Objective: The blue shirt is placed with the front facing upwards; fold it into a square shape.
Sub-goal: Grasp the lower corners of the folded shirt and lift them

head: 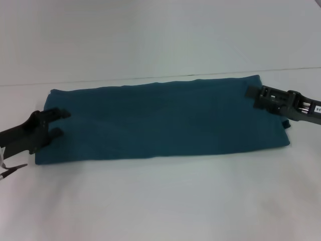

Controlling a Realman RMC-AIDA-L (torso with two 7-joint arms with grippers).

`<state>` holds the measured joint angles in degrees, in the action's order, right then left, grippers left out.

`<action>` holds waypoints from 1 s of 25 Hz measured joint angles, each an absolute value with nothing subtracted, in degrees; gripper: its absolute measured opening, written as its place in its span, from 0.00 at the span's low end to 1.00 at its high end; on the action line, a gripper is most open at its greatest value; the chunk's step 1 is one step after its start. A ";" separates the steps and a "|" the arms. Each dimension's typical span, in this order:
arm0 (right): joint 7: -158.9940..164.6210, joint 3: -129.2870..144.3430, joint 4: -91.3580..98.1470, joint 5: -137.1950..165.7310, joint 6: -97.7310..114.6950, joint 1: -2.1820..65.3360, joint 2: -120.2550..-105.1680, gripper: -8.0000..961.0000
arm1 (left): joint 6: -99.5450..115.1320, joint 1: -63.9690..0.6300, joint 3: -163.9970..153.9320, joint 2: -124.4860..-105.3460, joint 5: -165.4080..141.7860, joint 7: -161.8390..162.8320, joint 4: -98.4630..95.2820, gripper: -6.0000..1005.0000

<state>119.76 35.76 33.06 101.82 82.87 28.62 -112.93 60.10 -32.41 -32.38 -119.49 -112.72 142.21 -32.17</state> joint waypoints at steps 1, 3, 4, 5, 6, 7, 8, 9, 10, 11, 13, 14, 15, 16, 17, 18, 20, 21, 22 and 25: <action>119.76 35.77 32.90 101.83 82.84 28.58 -112.95 0.94 | 59.54 -32.53 -32.60 -119.55 -112.81 142.21 -31.83 0.63; 119.75 35.78 32.65 101.84 82.74 28.53 -112.95 0.94 | 57.65 -32.80 -33.54 -119.56 -113.01 142.20 -30.44 0.63; 119.75 35.78 32.65 101.84 82.74 28.53 -112.95 0.94 | 56.58 -32.97 -34.15 -119.51 -113.22 142.20 -29.68 0.63; 119.74 35.85 32.64 101.84 82.72 28.53 -112.95 0.94 | 55.70 -33.08 -34.64 -119.44 -113.48 142.23 -29.06 0.63; 119.74 35.94 32.63 101.84 82.72 28.52 -112.95 0.94 | 54.97 -33.17 -35.03 -119.41 -113.77 142.28 -28.53 0.63; 119.74 36.06 32.61 101.84 82.72 28.52 -112.94 0.94 | 54.18 -33.26 -35.27 -119.39 -114.37 142.39 -28.11 0.63; 119.73 36.14 32.56 101.84 82.72 28.50 -112.94 0.94 | 53.71 -33.30 -35.40 -119.37 -114.78 142.47 -27.86 0.63; 119.73 36.18 32.38 101.84 82.72 28.48 -112.92 0.94 | 53.34 -33.32 -35.42 -119.36 -115.16 142.49 -27.75 0.63; 119.73 36.18 32.22 101.84 82.72 28.46 -112.89 0.94 | 53.09 -33.33 -35.43 -119.36 -115.43 142.51 -27.65 0.63; 119.72 36.16 32.00 101.84 82.72 28.42 -112.84 0.94 | 52.94 -33.33 -35.44 -119.35 -115.61 142.52 -27.57 0.63; 119.72 36.03 31.69 101.83 82.77 28.31 -112.76 0.94 | 53.94 -33.11 -35.11 -119.31 -115.35 142.42 -27.81 0.63; 119.71 35.92 31.63 101.83 82.95 28.22 -112.75 0.94 | 54.78 -32.93 -34.81 -119.30 -115.02 142.31 -28.39 0.63; 119.71 35.90 31.62 101.83 83.03 28.17 -112.75 0.94 | 55.92 -32.60 -34.40 -119.32 -114.50 142.21 -29.37 0.63; 119.71 35.90 31.62 101.83 83.03 28.17 -112.75 0.94 | 57.28 -32.26 -33.94 -119.39 -113.72 142.10 -30.62 0.63; 119.70 35.88 31.63 101.83 83.11 28.10 -112.75 0.94 | 57.95 -31.99 -33.66 -119.47 -113.15 142.10 -31.67 0.63; 119.70 35.88 31.63 101.82 83.17 27.98 -112.76 0.94 | 58.27 -31.89 -33.48 -119.49 -112.65 142.16 -32.56 0.63; 119.70 35.88 31.63 101.81 83.15 27.94 -112.79 0.94 | 57.66 -32.22 -33.38 -119.32 -112.28 142.35 -33.18 0.63; 119.70 35.88 31.63 101.81 83.11 27.90 -112.81 0.94 | 56.71 -32.68 -33.39 -119.19 -112.29 142.42 -33.17 0.63; 119.70 35.91 31.63 101.80 83.07 27.88 -112.84 0.94 | 55.43 -33.32 -33.46 -119.05 -112.37 142.41 -32.88 0.63; 119.70 36.16 31.63 101.78 82.93 27.87 -112.91 0.94 | 49.71 -35.46 -34.33 -118.98 -112.71 141.83 -31.12 0.63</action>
